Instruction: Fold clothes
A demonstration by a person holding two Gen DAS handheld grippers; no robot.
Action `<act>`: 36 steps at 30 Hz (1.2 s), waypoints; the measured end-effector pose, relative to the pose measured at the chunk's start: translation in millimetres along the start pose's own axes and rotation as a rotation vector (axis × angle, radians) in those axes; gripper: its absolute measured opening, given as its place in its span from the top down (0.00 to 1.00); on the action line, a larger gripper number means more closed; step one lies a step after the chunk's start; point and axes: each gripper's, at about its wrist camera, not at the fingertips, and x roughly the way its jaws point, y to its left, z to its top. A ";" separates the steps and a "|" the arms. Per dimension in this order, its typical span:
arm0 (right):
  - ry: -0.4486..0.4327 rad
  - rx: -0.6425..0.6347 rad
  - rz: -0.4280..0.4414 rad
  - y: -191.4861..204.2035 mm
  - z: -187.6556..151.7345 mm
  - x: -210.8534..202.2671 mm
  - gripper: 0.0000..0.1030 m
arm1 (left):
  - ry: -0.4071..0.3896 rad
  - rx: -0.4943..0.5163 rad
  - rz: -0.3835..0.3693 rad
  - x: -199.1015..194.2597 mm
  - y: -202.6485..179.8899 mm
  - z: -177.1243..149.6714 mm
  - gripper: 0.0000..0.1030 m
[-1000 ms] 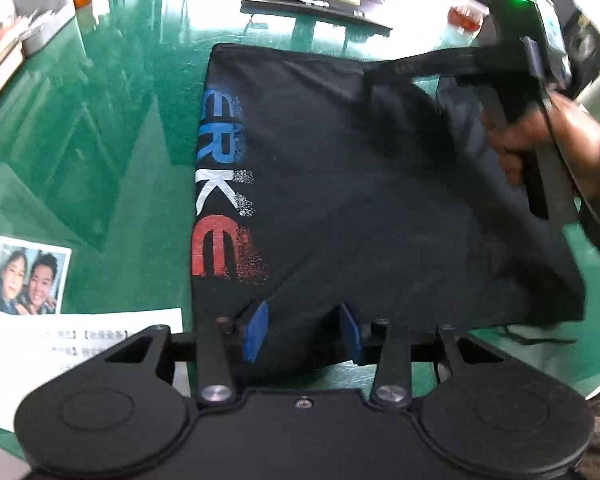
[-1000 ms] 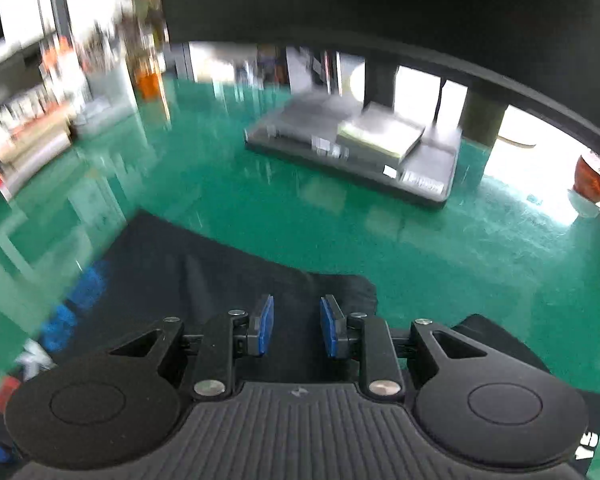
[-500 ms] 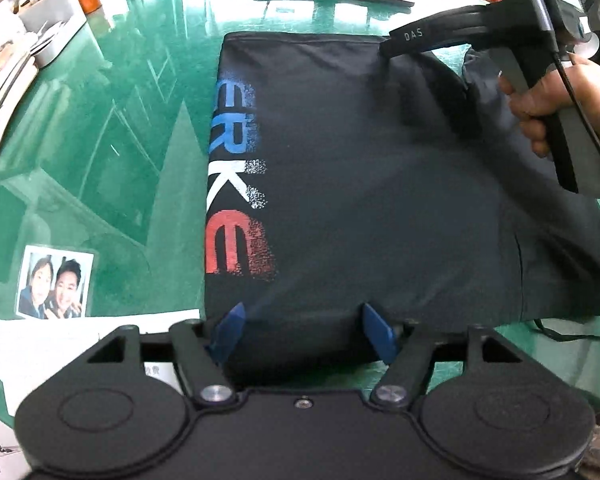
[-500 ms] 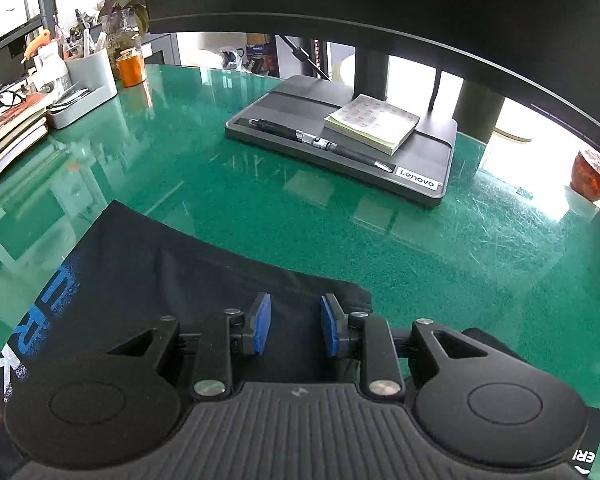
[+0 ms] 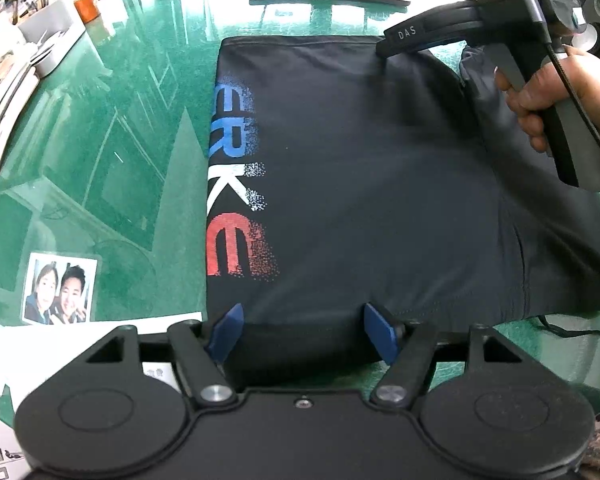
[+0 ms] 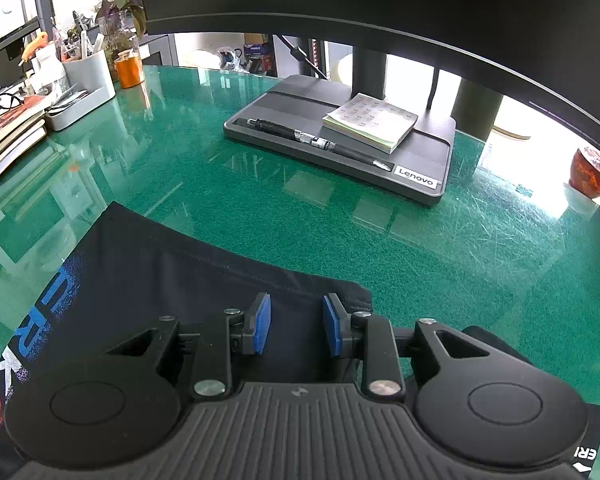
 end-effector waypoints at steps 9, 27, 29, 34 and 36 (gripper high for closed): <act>-0.024 0.051 0.007 -3.5 -1.1 -6.3 0.70 | -0.063 0.001 0.007 -14.1 3.0 -5.6 0.34; -0.111 -0.130 0.174 79.2 8.9 19.0 0.68 | -0.081 -0.012 -0.111 -5.2 4.5 -14.3 0.34; -0.111 -0.137 0.161 79.6 9.5 19.4 0.67 | -0.086 -0.001 -0.107 -4.9 3.9 -12.7 0.31; -0.143 0.026 0.237 60.4 12.0 -17.7 0.57 | -0.147 -0.057 -0.144 -16.3 16.3 -4.9 0.31; -0.214 0.124 0.259 37.8 -13.6 -68.5 0.46 | -0.187 -0.081 -0.178 -22.0 26.5 8.0 0.31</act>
